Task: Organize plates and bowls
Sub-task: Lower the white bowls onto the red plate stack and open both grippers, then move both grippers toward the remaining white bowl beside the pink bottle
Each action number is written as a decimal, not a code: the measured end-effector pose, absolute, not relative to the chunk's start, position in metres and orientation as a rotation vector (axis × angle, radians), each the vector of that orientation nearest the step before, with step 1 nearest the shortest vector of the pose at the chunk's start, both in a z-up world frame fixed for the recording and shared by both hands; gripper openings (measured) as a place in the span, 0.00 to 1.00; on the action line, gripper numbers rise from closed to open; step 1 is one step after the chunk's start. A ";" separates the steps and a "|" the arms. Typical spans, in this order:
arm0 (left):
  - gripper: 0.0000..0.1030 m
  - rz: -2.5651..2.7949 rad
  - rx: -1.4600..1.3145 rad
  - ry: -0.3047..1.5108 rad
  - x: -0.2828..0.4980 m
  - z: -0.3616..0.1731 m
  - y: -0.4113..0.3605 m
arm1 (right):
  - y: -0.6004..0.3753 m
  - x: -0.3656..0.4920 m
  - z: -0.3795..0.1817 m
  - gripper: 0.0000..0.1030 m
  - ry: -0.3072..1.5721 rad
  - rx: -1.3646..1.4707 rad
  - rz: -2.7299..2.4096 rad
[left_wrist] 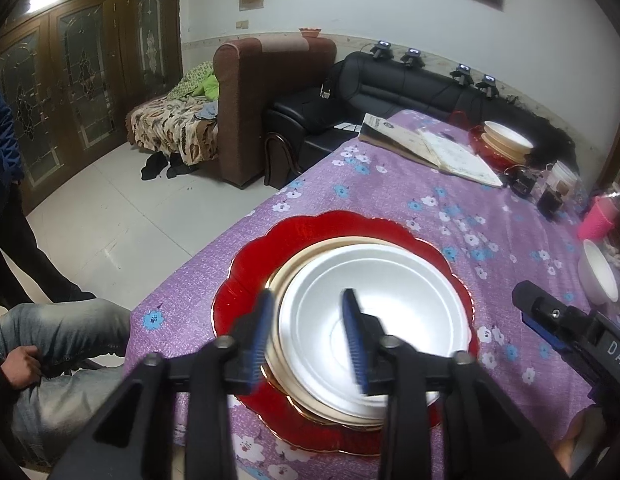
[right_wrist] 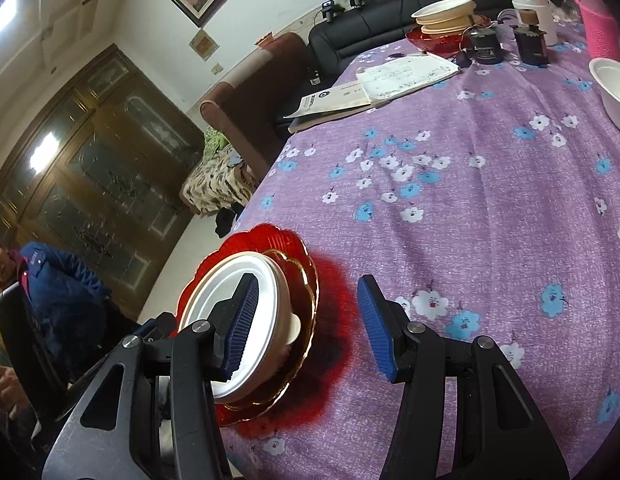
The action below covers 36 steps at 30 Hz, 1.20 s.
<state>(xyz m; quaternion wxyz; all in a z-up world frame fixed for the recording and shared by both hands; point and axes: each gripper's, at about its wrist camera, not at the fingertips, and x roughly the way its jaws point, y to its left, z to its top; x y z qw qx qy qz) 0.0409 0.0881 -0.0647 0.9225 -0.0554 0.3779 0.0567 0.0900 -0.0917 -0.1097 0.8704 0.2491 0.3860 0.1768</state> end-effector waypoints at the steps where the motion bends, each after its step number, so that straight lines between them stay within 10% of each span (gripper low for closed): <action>1: 0.48 0.122 -0.108 0.770 0.040 -0.063 0.086 | -0.093 0.089 -0.109 0.51 0.805 0.523 0.372; 36: 0.71 -0.123 0.060 0.806 0.044 -0.041 -0.057 | -0.222 0.069 -0.095 0.51 0.688 0.600 0.237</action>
